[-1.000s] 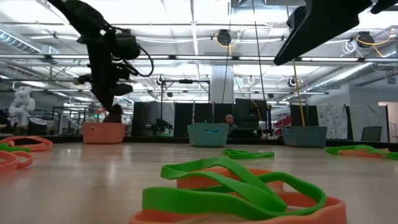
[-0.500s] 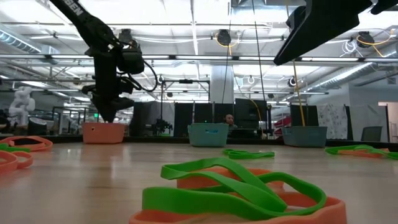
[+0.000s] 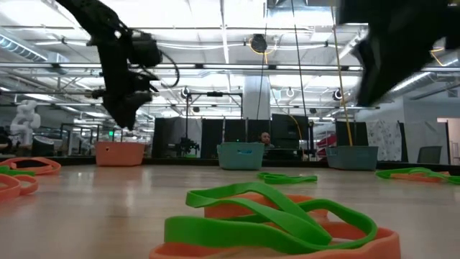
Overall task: Sort rubber bands into baskets
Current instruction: Put the orange rubber band into the orange bin
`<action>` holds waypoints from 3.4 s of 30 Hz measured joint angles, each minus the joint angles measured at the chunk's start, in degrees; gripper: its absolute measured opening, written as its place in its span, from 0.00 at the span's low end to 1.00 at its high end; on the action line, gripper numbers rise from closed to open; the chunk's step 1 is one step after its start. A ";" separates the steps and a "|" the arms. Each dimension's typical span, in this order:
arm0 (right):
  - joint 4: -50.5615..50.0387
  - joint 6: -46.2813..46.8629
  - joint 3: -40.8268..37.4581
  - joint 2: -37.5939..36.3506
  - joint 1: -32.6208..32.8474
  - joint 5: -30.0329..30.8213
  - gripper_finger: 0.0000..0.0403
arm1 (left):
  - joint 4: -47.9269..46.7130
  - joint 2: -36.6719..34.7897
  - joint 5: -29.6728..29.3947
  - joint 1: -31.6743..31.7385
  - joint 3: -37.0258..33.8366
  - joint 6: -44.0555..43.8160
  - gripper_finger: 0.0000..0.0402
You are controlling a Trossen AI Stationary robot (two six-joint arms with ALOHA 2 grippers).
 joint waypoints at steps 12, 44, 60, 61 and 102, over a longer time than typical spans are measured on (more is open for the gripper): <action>-3.92 5.45 -9.14 -0.33 -11.63 -16.44 0.41 | 24.13 -8.13 8.79 -30.10 -3.36 -3.29 0.44; 7.13 13.55 -15.64 -0.33 -19.36 -22.85 0.30 | 54.87 -2.23 -3.47 -49.30 -12.15 -1.66 0.44; 12.10 12.93 -20.07 -0.52 -19.31 -22.41 0.29 | 54.64 -2.23 -3.49 -49.37 -12.15 -1.70 0.44; 12.42 12.93 -20.11 -0.52 -19.31 -22.51 0.28 | 54.66 -2.23 -3.48 -49.37 -12.15 -1.71 0.44; 10.44 10.25 -7.86 -13.24 -11.66 -12.34 0.00 | 54.76 -1.62 -1.94 -50.53 -12.13 -1.69 0.44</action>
